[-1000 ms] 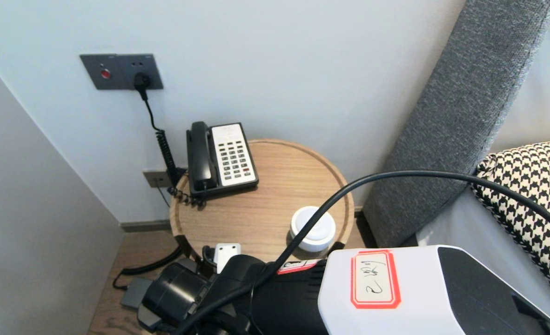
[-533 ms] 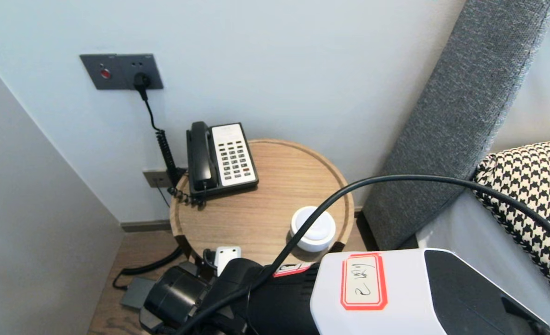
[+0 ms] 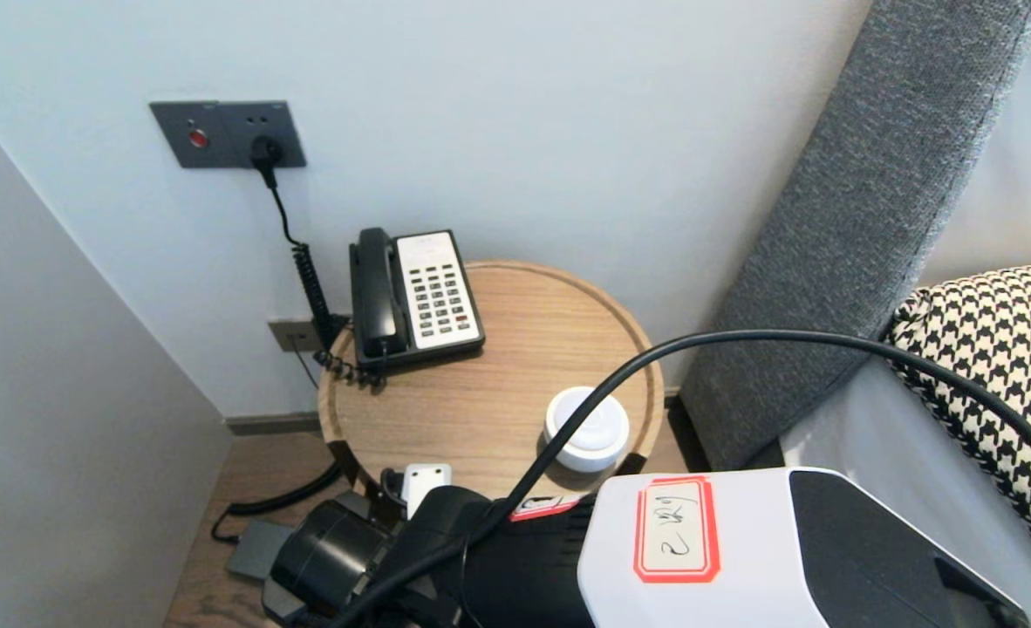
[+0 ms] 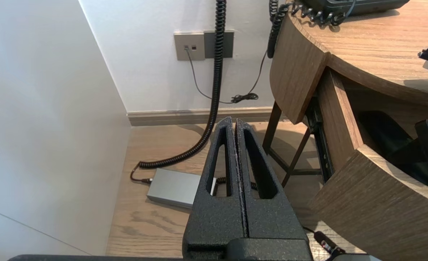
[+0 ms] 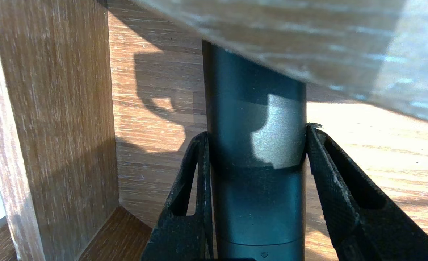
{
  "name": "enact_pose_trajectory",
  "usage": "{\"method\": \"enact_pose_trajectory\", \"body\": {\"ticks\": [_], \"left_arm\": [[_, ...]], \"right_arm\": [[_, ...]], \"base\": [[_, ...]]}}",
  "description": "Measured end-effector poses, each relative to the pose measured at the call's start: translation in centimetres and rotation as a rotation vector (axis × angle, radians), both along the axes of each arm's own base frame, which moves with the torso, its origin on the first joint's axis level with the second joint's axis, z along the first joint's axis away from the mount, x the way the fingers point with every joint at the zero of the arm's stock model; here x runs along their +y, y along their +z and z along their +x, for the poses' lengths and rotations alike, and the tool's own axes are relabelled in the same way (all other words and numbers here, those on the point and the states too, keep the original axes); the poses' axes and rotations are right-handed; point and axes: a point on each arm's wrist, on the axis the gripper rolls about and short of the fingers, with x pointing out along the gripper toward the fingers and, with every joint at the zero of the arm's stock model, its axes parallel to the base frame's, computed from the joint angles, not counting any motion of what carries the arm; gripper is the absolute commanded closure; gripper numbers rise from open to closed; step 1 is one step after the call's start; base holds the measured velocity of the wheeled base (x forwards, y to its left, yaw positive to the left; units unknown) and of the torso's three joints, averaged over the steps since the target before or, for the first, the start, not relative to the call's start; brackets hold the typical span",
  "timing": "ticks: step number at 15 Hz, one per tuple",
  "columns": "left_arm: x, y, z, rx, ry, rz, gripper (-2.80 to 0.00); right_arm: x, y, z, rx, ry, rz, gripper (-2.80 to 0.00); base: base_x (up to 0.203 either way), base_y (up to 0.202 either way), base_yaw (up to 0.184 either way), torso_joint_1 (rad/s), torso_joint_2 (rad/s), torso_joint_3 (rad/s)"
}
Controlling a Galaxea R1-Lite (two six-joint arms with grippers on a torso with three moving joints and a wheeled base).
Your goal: Put the remote controls on the table in the drawer one by one
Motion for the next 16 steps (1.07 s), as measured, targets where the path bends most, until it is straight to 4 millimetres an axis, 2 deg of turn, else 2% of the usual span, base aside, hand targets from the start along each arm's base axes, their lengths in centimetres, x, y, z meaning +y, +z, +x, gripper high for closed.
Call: {"method": "enact_pose_trajectory", "body": {"ticks": [4,5,6,12,16], "left_arm": [[0.0,0.0,0.0,0.000,0.000,0.000,0.00],[0.0,0.0,0.0,0.000,0.000,0.000,0.00],[0.0,0.0,0.0,0.000,0.000,0.000,0.00],[0.0,0.0,0.0,0.000,0.000,0.000,0.00],[0.0,0.0,0.0,0.000,0.000,-0.001,0.00]], "right_arm": [[-0.1,0.0,0.1,0.000,-0.002,-0.001,0.00],[-0.1,0.0,0.2,0.000,-0.002,-0.001,-1.00],[-0.1,0.0,0.2,0.000,-0.002,-0.002,-2.80],[-0.3,0.6,0.1,-0.001,-0.003,0.000,-2.80],[-0.8,2.1,-0.1,-0.010,0.000,0.020,-2.80]], "base": [[0.000,0.000,0.000,0.000,0.00,0.000],[0.000,0.000,0.000,0.000,0.00,0.000],[0.000,0.000,0.000,0.000,0.00,0.000],[0.000,0.000,0.000,0.000,0.00,0.000],[0.000,0.000,0.000,0.000,0.00,0.000]]}}
